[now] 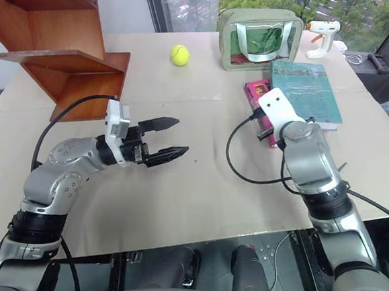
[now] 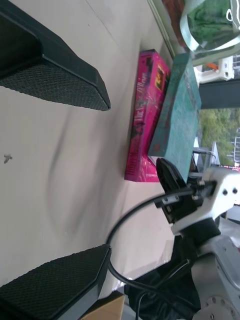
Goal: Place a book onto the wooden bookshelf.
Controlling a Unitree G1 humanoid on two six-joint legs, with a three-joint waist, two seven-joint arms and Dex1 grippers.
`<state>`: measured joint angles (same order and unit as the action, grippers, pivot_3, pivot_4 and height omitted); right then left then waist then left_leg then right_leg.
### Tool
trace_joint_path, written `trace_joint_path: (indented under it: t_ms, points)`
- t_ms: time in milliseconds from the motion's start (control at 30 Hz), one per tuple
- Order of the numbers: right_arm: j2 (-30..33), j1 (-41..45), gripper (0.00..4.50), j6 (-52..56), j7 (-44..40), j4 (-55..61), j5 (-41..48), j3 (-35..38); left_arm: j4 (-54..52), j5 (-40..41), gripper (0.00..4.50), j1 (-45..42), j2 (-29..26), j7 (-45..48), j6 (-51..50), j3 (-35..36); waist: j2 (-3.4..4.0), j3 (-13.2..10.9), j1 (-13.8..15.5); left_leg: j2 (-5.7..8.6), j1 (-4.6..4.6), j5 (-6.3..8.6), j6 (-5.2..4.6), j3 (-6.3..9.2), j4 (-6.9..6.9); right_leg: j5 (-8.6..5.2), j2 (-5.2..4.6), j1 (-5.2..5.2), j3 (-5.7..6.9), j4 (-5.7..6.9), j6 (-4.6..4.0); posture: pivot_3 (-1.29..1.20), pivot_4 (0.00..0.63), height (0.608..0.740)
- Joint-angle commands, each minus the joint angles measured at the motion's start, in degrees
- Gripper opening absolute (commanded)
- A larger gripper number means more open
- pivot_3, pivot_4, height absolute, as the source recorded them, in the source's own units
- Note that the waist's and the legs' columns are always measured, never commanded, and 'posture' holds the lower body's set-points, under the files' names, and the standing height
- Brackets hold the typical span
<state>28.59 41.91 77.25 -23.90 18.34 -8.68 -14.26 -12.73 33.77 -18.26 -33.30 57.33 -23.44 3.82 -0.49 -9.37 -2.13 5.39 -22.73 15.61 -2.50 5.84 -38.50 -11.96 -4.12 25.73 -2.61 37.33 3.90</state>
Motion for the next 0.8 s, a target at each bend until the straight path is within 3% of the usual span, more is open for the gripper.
trace_joint_path:
  t_ms: [33, 200, 333, 533, 633, 800]
  points:
    - [-0.79, 0.18, 0.08, 2.89, -0.25, 7.57, 2.75, 7.17, -0.33, 1.37, 4.50, -1.38, -0.74, 1.69, 0.16, 0.77, 0.00, 0.00, -0.05, 0.00, 0.00, 0.00, 0.00, 0.00, 0.00, 0.00, 0.00, 0.00, 0.00, 0.00, 0.00, 0.00, 0.150, 0.740]
    - [-6.45, 4.23, 0.08, 1.68, 1.29, 3.97, 5.94, 10.89, 0.57, 1.00, 4.50, -2.17, -0.62, 2.41, 0.29, 0.64, 0.00, 0.00, -0.28, -0.04, 0.04, -0.02, 0.03, -0.01, 0.00, 0.00, -0.01, 0.00, -0.02, 0.06, 0.00, 0.00, 0.150, 0.740]
    - [-12.60, 7.53, 0.08, -7.15, 4.73, -8.75, 6.71, 11.28, 0.55, 0.84, 4.50, -2.64, -0.24, 2.19, 0.35, 0.34, -0.01, 0.01, -0.25, -0.04, 0.10, -0.03, 0.06, -0.03, 0.00, 0.00, 0.00, -0.01, -0.03, 0.12, 0.00, 0.00, 0.150, 0.740]
    - [-11.40, 8.52, 0.08, -18.78, 9.38, -25.15, 3.72, 9.74, -0.06, 0.74, 4.50, -2.10, -0.11, 1.52, 0.53, 0.70, -0.02, 0.01, 0.07, 0.14, 0.02, -0.04, 0.05, 0.01, 0.01, 0.00, -0.03, -0.01, 0.01, 0.06, 0.00, 0.00, 0.150, 0.740]
    - [-8.60, 6.35, 0.08, -17.85, 8.65, -23.52, 3.61, 9.93, -0.51, 0.80, 4.50, -1.47, -0.13, 1.09, 0.53, 0.89, -0.02, 0.01, -0.05, 0.14, 0.00, -0.04, 0.04, 0.02, 0.03, 0.00, -0.02, 0.01, 0.00, 0.02, 0.00, 0.00, 0.150, 0.740]
    - [-5.57, 2.00, 0.08, -13.22, 5.30, -10.46, 7.85, 13.06, -0.48, 0.75, 4.50, -1.08, 0.09, 0.93, 0.76, 0.65, -0.01, 0.01, -0.11, 0.08, -0.01, -0.04, 0.05, 0.10, 0.06, 0.00, 0.00, 0.00, 0.06, -0.01, -0.01, 0.00, 0.150, 0.740]
